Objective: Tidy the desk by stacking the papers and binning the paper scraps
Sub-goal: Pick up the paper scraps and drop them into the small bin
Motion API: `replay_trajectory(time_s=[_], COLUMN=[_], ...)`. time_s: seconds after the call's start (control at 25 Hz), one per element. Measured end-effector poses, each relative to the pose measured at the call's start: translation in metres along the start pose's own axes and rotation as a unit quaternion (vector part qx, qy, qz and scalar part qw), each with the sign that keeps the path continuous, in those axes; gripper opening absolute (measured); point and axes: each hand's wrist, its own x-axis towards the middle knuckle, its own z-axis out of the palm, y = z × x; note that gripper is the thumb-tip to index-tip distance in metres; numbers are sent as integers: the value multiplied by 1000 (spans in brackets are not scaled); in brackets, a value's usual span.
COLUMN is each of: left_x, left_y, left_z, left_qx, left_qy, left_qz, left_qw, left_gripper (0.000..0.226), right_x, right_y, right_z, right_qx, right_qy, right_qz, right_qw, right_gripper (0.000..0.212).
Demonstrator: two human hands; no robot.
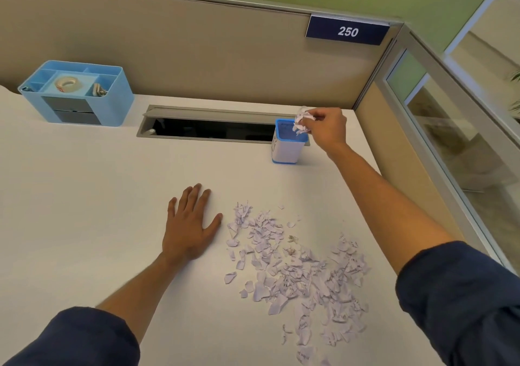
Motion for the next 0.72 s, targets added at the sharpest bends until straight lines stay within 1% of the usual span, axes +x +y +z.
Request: replay_trajectory(time_s=[0.12,0.24,0.36,0.44,0.6,0.72], left_x=[0,0,-1,-1,-1,-1], left_y=[1,1,2,2,2,2], left_z=[-1,-1,-2,-2,-3,-4], left_qx=[-4,-7,-11,-11,-8,-9], left_qy=[1,0,0,-1,-5,0], left_qz=[-1,-4,-4,-5,-6,-5], left_qw=[1000,1000,1000,1000,1000,1000], left_gripper=[71,72,71,71,71,71], right_x=[14,20,26,30,35,30], right_y=[-2,2,1,-6,-18,-21], right_z=[16,27,31,33,33,29], right_qx=[-89,-173,-251,-293,-323,-326], right_qy=[-30,-88,-149,-178,-186,-158], right_qz=[-36,-61,-64,-48,-63,-80], right_qw=[995,979,954,938,926,929], right_gripper=[20,18,22,26,23,21])
